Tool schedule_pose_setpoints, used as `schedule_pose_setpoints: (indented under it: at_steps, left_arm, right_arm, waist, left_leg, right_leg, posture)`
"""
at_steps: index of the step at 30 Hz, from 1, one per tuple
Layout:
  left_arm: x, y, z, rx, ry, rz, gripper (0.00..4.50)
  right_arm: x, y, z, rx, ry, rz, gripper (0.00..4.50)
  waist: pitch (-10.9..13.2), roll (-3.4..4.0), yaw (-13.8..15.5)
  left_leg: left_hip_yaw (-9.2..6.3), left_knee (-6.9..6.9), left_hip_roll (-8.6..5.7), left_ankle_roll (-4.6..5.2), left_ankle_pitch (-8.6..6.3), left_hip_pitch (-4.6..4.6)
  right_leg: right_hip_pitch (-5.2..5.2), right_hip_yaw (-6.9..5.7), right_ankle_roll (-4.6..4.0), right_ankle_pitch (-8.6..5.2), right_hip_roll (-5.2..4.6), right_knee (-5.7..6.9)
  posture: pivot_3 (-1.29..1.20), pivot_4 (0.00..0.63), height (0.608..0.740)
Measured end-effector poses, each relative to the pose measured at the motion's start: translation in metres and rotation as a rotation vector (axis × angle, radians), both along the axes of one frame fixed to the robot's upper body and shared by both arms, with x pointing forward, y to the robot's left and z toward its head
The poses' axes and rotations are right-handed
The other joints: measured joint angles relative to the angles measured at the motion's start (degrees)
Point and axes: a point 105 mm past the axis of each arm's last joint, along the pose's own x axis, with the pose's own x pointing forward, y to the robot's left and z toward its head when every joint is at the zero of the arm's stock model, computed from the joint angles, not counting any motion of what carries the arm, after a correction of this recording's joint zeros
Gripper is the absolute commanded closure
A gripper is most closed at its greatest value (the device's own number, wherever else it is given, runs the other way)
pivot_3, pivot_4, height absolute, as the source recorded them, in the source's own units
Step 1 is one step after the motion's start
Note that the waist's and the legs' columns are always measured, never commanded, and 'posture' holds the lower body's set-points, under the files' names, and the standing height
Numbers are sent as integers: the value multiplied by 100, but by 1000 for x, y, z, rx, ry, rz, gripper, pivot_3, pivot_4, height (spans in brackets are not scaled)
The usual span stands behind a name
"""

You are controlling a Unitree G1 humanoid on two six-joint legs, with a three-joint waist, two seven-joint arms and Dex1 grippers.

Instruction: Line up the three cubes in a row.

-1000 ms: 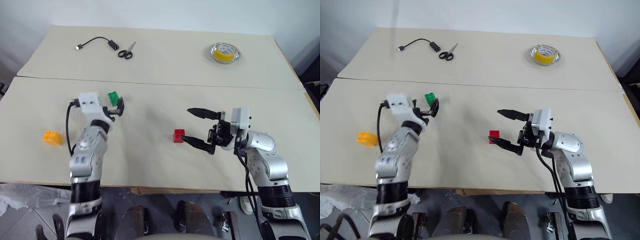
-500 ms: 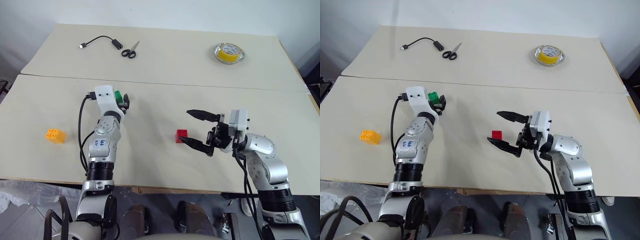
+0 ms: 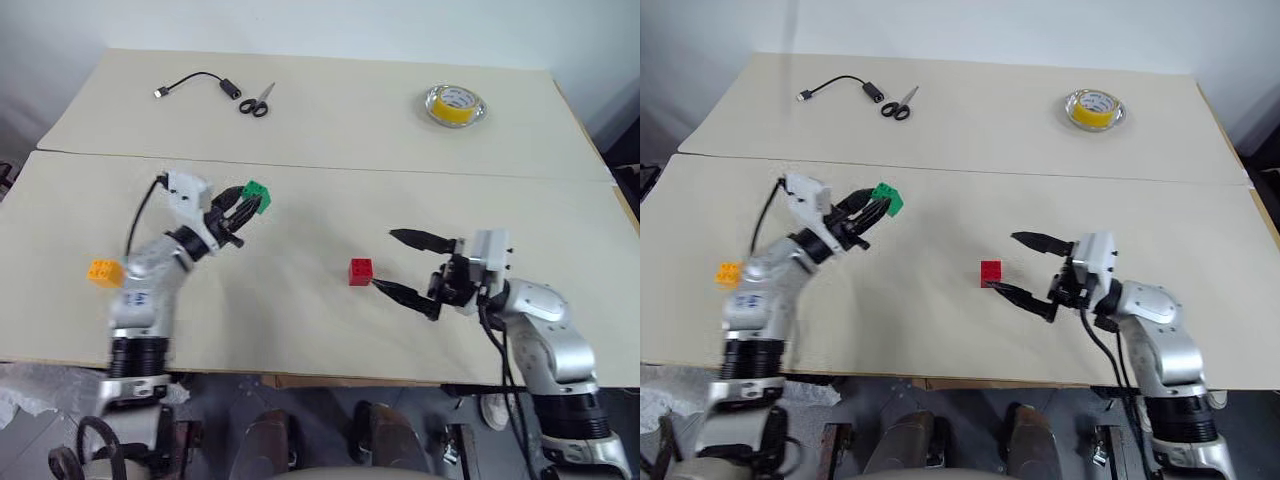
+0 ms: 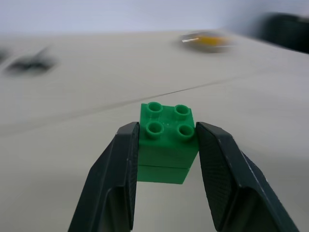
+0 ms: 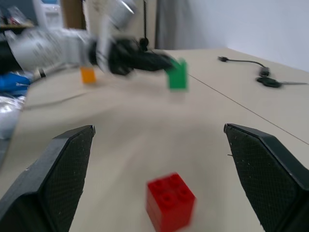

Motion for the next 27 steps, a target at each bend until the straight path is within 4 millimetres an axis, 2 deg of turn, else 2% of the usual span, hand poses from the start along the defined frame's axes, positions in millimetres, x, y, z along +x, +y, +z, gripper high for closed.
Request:
schedule_pose_setpoints:
  at_steps: [1,4,7,13,21,23,27]
  left_arm:
    - [-11,-7,-3,58,11,-129,3054]
    - [-24,-21,-16,181,43,-338,3054]
    - [-26,-26,-32,287,66,-457,3054]
    - [-5,-45,-57,360,86,-554,3054]
    - [0,-41,-57,397,52,-591,3054]
    - [0,-40,-57,392,67,-592,2325]
    - [2,-38,-57,340,171,-566,1143]
  right_arm:
    - [-4,-5,-1,-7,9,-2,0]
    - [-14,-12,-5,20,82,4,0]
    - [-22,-17,-6,49,151,8,0]
    - [-33,-23,-17,-20,178,-1,0]
    - [-36,-23,-19,-43,168,-8,0]
    - [-36,-22,-19,-48,164,-6,0]
    - [-36,-17,-22,-47,173,16,0]
  waist:
    - [0,0,15]
    - [0,0,14]
    - [0,0,-13]
    - [1,-2,2]
    - [2,-3,-13]
    - [2,-3,-17]
    - [3,-4,-18]
  left_leg:
    - [-5,0,-3,0,0,0]
    - [-7,0,-6,0,0,-4]
    - [-2,0,-25,-1,1,-2]
    - [-1,0,-31,-2,3,-6]
    - [-3,8,-26,-1,4,-3]
    - [-3,11,-25,-1,4,-4]
    - [-5,12,-23,-1,4,-8]
  right_leg:
    - [2,-1,0,0,0,0]
    - [3,-3,2,0,3,-5]
    - [2,-2,2,0,11,-4]
    - [1,-1,4,1,11,-4]
    - [0,-1,4,1,11,5]
    - [0,0,4,1,11,7]
    - [-2,0,4,1,11,8]
  posture:
    - [0,150,740]
    - [0,150,740]
    - [0,150,740]
    - [0,150,740]
    - [0,150,740]
    - [0,150,740]
    - [0,150,740]
